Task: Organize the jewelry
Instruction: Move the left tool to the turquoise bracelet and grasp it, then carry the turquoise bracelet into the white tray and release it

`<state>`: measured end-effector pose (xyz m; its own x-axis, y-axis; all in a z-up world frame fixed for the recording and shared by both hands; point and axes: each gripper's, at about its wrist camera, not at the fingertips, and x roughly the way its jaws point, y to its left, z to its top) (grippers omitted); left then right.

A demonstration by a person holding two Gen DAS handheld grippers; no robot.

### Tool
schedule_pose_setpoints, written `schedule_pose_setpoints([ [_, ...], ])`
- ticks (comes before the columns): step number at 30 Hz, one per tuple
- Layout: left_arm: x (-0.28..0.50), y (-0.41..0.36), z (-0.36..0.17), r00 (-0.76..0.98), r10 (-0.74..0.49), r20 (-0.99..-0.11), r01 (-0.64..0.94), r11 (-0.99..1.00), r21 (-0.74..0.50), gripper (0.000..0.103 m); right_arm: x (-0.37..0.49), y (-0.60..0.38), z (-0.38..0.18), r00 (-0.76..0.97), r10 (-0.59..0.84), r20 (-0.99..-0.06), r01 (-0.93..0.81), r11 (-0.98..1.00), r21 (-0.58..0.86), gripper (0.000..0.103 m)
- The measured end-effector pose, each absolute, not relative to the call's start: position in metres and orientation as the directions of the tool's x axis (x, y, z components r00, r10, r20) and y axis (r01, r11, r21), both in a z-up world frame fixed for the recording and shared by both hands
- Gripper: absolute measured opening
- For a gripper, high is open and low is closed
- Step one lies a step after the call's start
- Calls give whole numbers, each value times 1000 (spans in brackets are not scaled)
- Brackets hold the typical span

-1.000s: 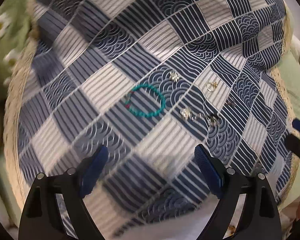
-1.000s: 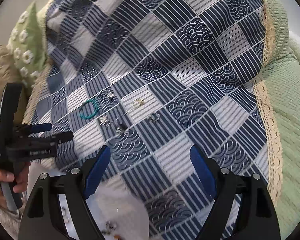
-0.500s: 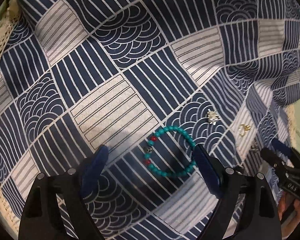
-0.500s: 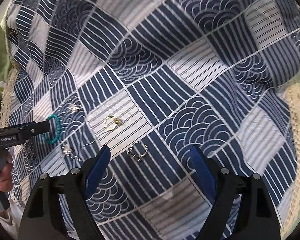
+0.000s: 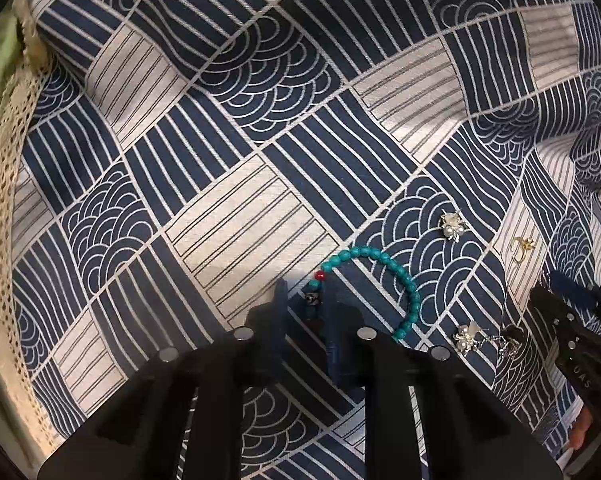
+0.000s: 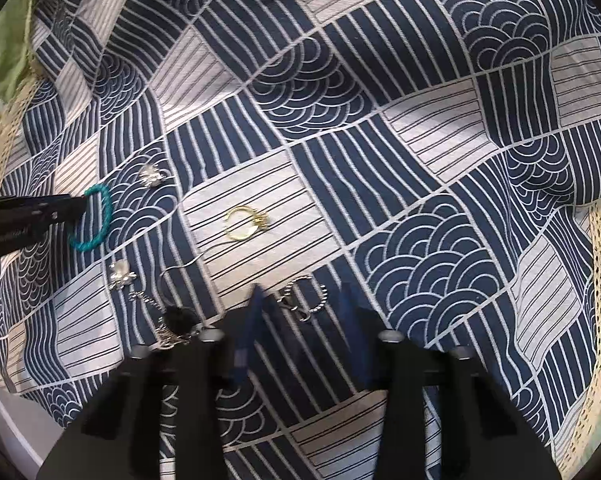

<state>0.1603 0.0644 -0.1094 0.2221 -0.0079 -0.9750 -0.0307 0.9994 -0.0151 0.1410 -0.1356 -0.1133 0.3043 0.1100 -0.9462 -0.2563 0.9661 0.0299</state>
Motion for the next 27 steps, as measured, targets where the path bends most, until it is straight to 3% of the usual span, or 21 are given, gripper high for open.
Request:
schedule_pose_setpoints([
  [1,160,64,-109,224,-13,-975,-31,999,-21,7,141,-136,-113,305,112,-946,-256,966,31,25],
  [14,149,85,-96,211,-122,-970,-48,990,-135,7,140,-170,-97,310,165,-936,-212,972,102,25],
  [27,84,56,9,329,-257,-909,72,966,-247,7,64,-178,8,414,326,-850,-316,927,202,25],
])
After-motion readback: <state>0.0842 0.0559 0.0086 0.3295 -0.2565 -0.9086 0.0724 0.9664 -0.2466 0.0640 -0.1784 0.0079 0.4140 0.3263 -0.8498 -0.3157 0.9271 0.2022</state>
